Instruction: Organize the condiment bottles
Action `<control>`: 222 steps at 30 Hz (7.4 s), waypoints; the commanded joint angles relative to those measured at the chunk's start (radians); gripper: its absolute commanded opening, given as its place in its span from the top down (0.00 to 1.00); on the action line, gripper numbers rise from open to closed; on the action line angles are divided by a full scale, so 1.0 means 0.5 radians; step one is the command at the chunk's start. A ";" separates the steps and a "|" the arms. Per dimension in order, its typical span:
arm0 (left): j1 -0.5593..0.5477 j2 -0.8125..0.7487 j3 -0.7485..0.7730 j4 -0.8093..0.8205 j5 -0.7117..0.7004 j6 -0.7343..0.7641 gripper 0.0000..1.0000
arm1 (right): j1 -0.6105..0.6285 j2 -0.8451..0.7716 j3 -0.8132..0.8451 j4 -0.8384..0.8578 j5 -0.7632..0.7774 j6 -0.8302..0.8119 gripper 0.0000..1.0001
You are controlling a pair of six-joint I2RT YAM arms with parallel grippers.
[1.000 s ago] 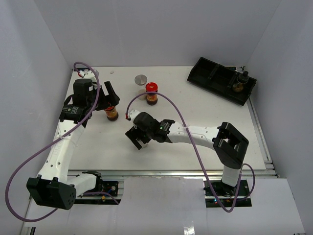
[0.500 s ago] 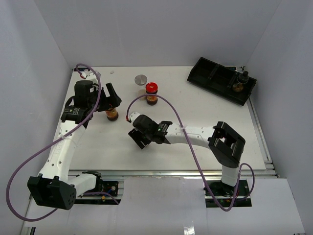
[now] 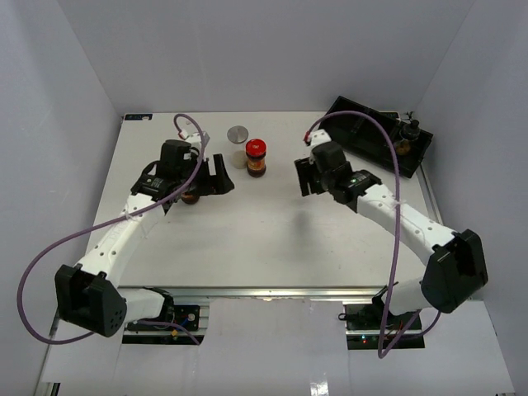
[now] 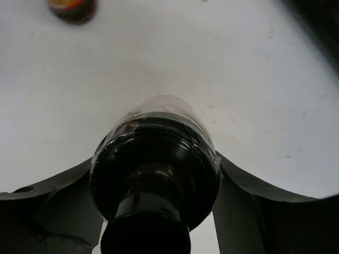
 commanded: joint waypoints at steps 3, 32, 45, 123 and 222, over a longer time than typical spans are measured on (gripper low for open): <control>-0.116 0.027 -0.020 0.057 -0.044 0.037 0.06 | -0.666 -0.113 0.118 0.059 -0.097 -0.059 0.76; -0.120 -0.173 -0.223 0.244 0.088 0.158 0.04 | -1.574 0.956 1.062 0.379 -0.006 -0.014 0.78; -0.121 -0.178 -0.213 0.250 0.081 0.149 0.04 | -1.580 1.097 0.968 0.541 0.060 -0.033 0.75; -0.044 -0.634 -0.171 -0.221 -0.788 -0.081 0.02 | -0.149 1.429 1.650 0.247 -1.176 -0.732 0.09; -0.039 -0.560 -0.432 0.153 -0.344 0.047 0.02 | -1.328 1.142 1.278 1.143 -0.425 -0.448 0.92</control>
